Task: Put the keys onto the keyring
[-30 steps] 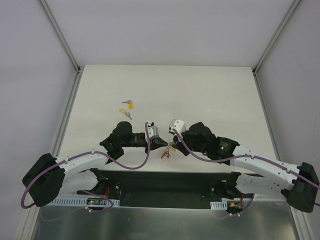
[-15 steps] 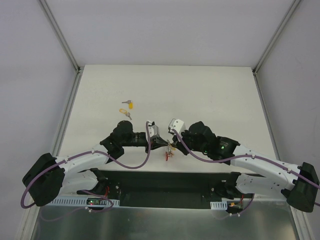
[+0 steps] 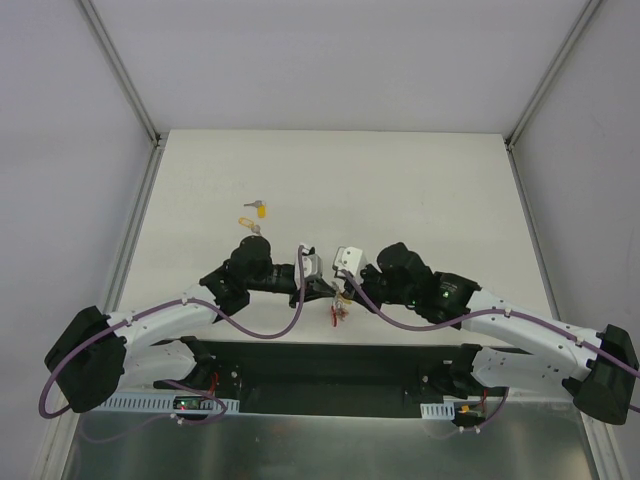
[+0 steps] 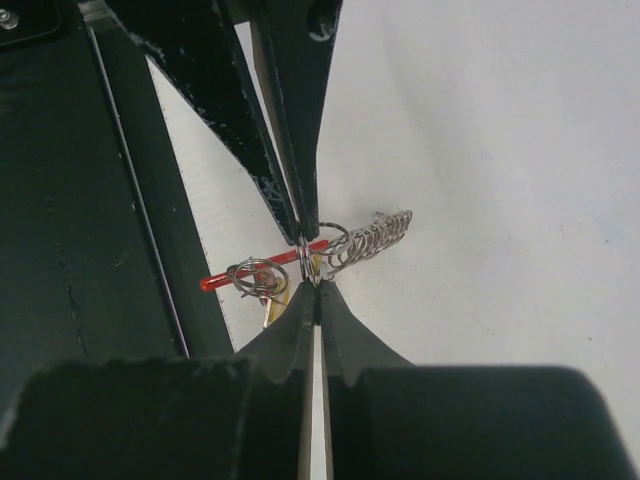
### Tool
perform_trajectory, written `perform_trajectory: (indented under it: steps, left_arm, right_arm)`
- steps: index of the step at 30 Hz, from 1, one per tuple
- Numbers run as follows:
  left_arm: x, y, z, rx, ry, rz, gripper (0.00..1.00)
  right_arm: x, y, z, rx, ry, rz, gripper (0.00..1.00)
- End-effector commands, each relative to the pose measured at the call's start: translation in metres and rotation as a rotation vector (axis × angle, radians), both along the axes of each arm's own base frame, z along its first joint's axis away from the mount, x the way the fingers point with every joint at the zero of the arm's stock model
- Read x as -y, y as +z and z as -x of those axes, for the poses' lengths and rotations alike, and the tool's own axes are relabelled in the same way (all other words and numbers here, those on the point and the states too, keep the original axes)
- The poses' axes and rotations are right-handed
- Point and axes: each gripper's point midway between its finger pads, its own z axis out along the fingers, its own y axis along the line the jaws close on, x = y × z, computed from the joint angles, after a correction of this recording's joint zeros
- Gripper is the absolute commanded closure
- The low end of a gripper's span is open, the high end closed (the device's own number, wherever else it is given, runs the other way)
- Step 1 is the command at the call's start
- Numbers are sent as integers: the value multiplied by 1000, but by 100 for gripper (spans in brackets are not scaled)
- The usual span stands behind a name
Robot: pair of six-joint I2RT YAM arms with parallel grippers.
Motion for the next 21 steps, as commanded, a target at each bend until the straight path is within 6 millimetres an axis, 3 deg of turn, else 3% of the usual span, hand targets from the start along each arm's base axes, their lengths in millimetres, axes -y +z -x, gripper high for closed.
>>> perform_trajectory:
  steps: [1, 16, 21]
  left_arm:
    - [6, 16, 7, 65, -83, 13, 100]
    - [11, 22, 1, 87, -146, 10, 100]
    - [15, 26, 5, 75, -193, 21, 100]
  right_arm:
    - [-20, 41, 13, 55, 147, -109, 99]
    - [-26, 47, 37, 8, 277, -107, 99]
    - [-27, 48, 33, 14, 253, -105, 99]
